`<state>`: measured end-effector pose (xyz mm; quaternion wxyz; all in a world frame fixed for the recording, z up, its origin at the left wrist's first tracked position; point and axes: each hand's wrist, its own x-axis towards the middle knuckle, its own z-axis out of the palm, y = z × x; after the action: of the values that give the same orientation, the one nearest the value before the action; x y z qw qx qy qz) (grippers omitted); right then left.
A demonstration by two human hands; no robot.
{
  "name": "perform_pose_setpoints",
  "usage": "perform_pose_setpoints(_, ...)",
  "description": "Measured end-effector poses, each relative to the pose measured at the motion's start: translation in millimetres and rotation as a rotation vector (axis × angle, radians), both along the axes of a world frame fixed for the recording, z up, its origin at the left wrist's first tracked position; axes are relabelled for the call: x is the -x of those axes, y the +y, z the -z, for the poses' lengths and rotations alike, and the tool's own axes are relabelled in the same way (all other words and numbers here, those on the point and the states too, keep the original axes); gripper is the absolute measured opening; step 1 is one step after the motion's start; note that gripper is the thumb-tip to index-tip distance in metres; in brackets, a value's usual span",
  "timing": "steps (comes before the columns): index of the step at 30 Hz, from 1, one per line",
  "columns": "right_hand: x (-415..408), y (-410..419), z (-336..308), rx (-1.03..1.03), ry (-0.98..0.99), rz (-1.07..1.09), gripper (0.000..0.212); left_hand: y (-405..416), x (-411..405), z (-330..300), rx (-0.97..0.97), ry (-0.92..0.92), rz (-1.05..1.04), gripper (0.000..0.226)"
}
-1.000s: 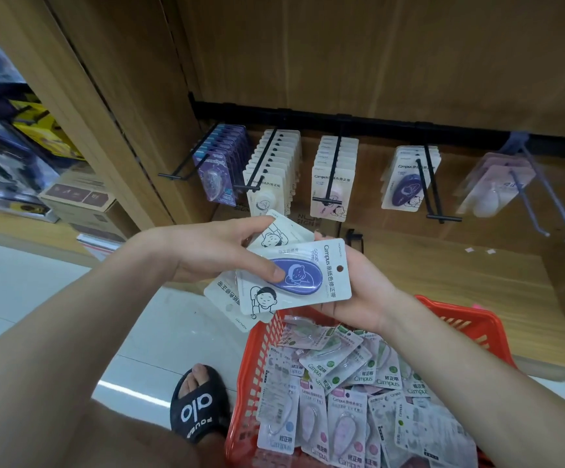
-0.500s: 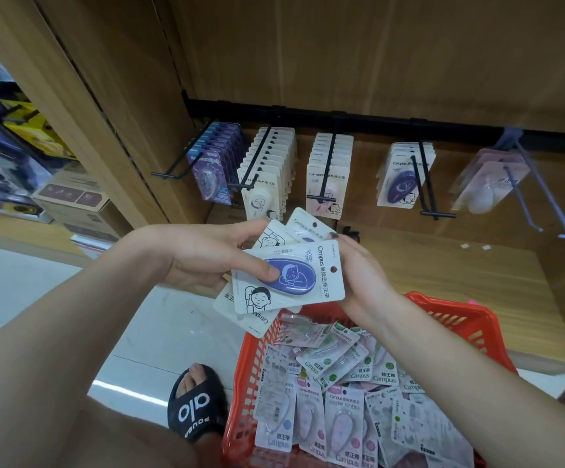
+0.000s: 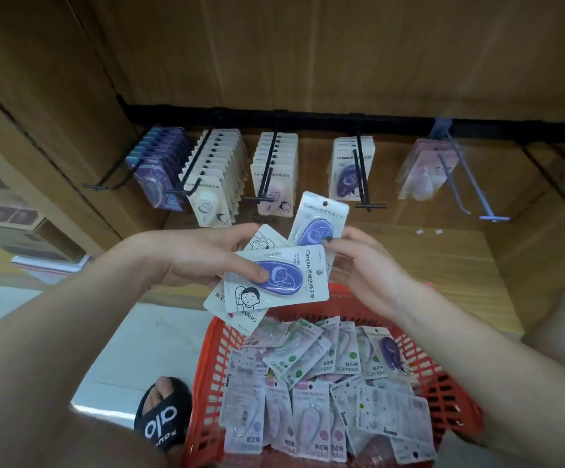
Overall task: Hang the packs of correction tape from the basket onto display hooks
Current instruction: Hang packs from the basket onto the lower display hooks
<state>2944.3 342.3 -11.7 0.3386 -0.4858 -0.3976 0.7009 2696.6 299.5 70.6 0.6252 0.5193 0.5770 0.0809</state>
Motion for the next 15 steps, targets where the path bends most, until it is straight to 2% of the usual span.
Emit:
perform_pose_setpoints(5, -28.5, 8.7, 3.6, -0.142, -0.141, 0.075, 0.016, 10.3, -9.8, 3.0, -0.009, -0.021, -0.010, 0.051)
perform_pose_setpoints(11, -33.7, -5.6, 8.3, -0.117, -0.095, 0.060, 0.014, 15.2, -11.4, 4.2, 0.005, -0.003, -0.013, 0.054)
perform_pose_setpoints(15, -39.0, -11.1, 6.8, -0.116, -0.064, 0.126, 0.016, 15.4, -9.9, 3.5, 0.010, 0.001, -0.033, 0.056)
